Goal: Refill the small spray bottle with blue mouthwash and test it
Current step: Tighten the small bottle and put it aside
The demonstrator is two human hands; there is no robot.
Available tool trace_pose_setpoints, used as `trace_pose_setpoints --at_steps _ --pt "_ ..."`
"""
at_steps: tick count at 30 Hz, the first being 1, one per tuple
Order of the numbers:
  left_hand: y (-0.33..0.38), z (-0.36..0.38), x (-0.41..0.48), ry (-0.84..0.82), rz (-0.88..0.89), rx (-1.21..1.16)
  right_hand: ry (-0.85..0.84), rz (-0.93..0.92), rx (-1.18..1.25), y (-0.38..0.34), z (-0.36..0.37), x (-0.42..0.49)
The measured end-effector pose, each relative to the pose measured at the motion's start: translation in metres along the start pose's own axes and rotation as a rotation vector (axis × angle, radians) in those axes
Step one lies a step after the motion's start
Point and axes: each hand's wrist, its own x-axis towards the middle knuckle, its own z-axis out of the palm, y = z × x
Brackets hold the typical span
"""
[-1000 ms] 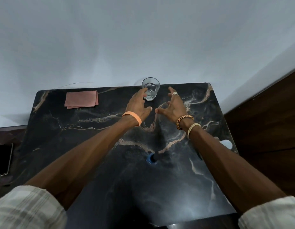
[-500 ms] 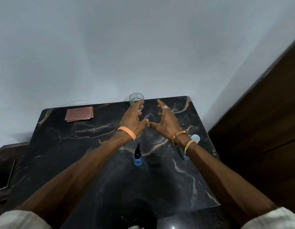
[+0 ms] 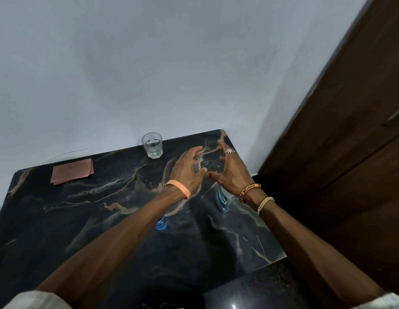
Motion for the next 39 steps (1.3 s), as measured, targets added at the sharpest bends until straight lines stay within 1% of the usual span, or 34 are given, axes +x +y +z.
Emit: trace_pose_setpoints --at_steps 5,13,24,32,39 --pt "0.009 0.031 0.004 -0.078 0.006 -0.037 0.082 0.063 0.005 0.030 -0.021 -0.013" --pt "-0.011 0.063 0.005 -0.215 -0.026 0.055 0.141 0.240 0.053 0.074 -0.035 -0.036" --pt "-0.039 0.081 0.011 -0.379 -0.091 0.106 0.078 0.359 0.060 0.104 -0.024 -0.054" --pt "-0.050 0.089 0.010 -0.409 -0.123 0.114 0.050 0.374 0.088 0.115 -0.006 -0.058" --pt "-0.048 0.098 0.011 -0.448 -0.114 0.071 -0.017 0.435 0.073 0.120 0.013 -0.058"
